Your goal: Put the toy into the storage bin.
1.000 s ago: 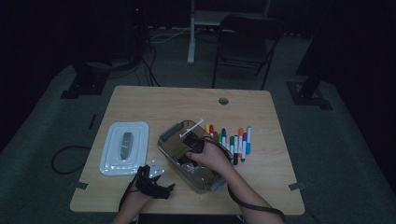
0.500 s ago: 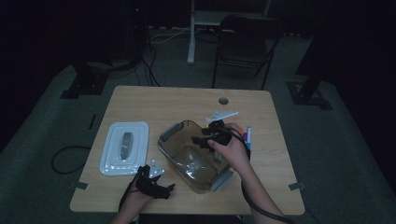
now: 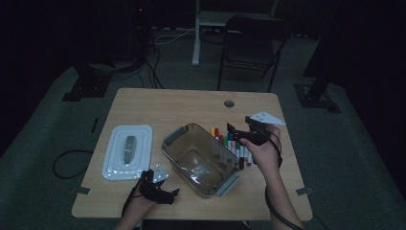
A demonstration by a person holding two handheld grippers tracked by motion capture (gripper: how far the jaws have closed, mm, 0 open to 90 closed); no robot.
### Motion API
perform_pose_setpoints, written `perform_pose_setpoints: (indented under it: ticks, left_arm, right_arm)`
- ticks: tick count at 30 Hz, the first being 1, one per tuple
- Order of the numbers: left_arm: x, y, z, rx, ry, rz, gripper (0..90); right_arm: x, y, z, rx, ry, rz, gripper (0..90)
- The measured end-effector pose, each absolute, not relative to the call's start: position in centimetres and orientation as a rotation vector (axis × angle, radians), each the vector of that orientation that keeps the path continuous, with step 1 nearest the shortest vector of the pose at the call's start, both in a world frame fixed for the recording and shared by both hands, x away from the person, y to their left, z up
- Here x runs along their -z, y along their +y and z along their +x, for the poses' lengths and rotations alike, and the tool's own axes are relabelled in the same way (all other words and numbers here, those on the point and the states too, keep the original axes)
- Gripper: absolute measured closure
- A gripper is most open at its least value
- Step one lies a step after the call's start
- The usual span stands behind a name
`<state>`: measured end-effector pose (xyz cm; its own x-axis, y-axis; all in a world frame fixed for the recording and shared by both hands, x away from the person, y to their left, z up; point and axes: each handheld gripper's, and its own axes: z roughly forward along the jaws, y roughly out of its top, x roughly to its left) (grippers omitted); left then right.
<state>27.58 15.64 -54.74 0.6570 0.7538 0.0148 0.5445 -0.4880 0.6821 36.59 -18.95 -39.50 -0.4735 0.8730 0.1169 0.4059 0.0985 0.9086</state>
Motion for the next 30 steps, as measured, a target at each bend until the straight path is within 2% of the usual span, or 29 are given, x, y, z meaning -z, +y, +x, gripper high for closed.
perform_pose_setpoints:
  ticks: [4,5,7,15,21,30]
  left_arm:
    - [54.7,15.6,27.6,-0.414,1.001,2.217,0.5]
    - [54.7,15.7,27.6,-0.411,1.000,2.220,0.5]
    - [54.7,15.7,27.6,-0.411,1.000,2.220,0.5]
    - [54.7,15.7,27.6,-0.412,1.000,2.220,0.5]
    - [54.7,15.6,27.6,-0.411,1.000,2.219,0.5]
    - [54.7,15.7,27.6,-0.412,1.000,2.220,0.5]
  right_arm:
    - [41.1,-20.7,37.0,-1.243,1.933,1.302,31.9]
    - [41.7,-21.3,37.0,-1.239,1.907,1.330,38.3]
    - [42.6,-22.4,37.2,-1.229,1.898,1.394,41.9]
    - [47.0,-25.1,38.9,-1.059,1.871,1.586,49.4]
    - [50.2,-26.2,40.6,-0.956,1.885,1.731,61.8]
    - [52.7,-26.8,42.3,-0.860,1.895,1.814,68.9]
